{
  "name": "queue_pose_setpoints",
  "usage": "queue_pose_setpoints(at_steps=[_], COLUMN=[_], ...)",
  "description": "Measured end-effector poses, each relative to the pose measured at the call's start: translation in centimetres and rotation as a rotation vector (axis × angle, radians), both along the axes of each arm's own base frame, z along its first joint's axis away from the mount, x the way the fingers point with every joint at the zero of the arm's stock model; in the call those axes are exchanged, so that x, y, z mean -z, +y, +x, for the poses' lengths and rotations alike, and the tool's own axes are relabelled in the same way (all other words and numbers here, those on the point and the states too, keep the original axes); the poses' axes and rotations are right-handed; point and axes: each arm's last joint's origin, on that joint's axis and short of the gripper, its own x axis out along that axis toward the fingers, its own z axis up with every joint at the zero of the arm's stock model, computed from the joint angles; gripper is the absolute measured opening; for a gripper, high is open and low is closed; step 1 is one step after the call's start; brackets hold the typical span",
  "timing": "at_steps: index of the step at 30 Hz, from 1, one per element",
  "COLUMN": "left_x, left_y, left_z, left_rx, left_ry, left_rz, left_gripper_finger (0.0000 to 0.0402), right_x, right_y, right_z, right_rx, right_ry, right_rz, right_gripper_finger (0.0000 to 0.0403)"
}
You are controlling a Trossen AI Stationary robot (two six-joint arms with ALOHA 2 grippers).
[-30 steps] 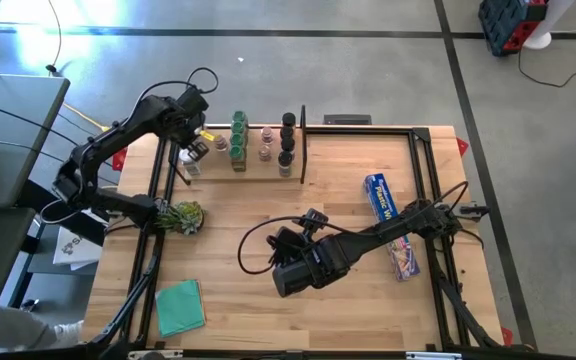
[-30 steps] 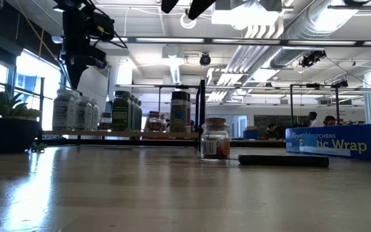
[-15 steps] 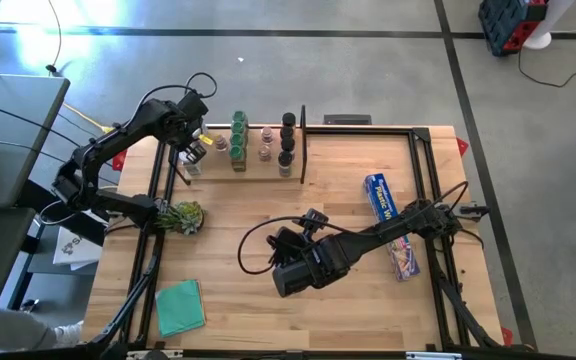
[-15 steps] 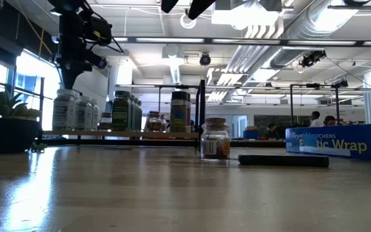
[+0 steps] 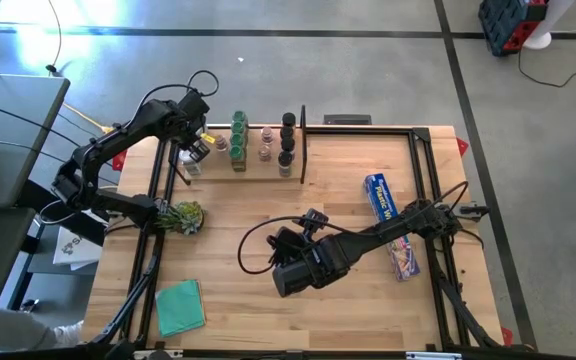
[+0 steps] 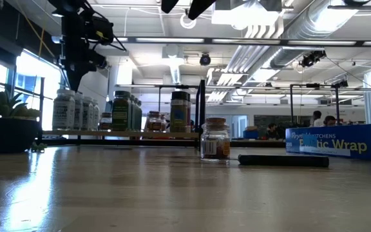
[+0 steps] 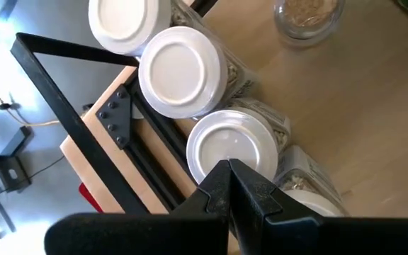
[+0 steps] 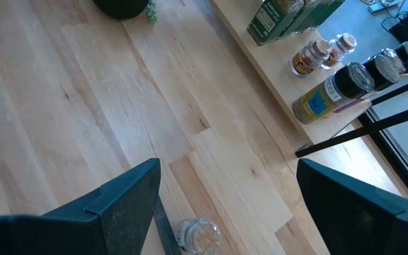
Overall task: Shelf spices
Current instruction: Adjust the white lid seasoning bottles on the shelf
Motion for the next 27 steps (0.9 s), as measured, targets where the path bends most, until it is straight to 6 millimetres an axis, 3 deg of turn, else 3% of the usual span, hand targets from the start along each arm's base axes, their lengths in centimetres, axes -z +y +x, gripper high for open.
queue_pose_setpoints(at_steps=[21,27], left_x=[0.0,-2.4], left_y=[-0.9,-1.8], left_z=[0.7,0.8], left_rx=[0.078,0.126], left_ry=[0.061,-0.015], left_rz=[0.015,0.071], left_gripper_finger=[0.0,0.0], right_x=[0.0,0.0], right_y=[0.0,0.0], right_z=[0.0,0.0], right_rx=[0.003,-0.001], right_ry=[-0.003,0.0], right_rz=[-0.009,-0.015], right_gripper_finger=[0.0326,0.0326])
